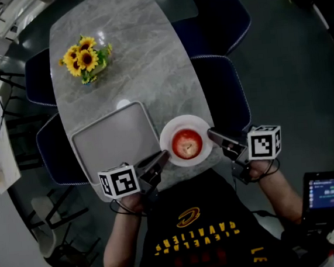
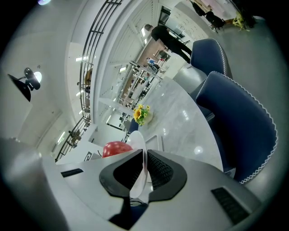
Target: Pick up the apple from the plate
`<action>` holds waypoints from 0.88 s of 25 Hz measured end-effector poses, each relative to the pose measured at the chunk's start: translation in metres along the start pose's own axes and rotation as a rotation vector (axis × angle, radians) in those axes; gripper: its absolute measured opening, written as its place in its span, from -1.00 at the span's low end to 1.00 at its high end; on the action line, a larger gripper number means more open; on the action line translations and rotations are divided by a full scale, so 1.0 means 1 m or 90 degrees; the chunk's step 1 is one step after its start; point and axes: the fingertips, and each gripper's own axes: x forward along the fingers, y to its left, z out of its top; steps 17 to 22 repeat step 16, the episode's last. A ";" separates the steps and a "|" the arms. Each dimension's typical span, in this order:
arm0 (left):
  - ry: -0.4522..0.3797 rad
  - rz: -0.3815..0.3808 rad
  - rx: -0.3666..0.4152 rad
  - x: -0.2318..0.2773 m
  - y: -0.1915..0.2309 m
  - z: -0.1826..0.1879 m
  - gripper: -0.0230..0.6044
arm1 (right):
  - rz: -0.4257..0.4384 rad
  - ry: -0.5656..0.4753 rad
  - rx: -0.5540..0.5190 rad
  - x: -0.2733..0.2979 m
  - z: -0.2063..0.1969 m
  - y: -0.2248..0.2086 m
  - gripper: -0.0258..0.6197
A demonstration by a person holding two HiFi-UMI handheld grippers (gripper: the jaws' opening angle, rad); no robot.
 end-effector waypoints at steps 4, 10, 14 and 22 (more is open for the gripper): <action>0.001 -0.002 0.000 0.000 -0.001 0.000 -0.86 | -0.001 -0.001 -0.001 0.000 0.000 0.000 -0.80; 0.003 -0.002 -0.003 0.001 0.000 0.000 -0.86 | -0.002 0.001 -0.001 0.000 0.000 -0.001 -0.80; 0.004 0.003 -0.006 0.000 0.001 -0.001 -0.86 | 0.000 0.000 0.003 0.000 0.000 0.000 -0.80; 0.005 0.004 -0.007 0.000 0.001 -0.001 -0.86 | -0.001 0.000 0.005 0.000 -0.001 -0.001 -0.80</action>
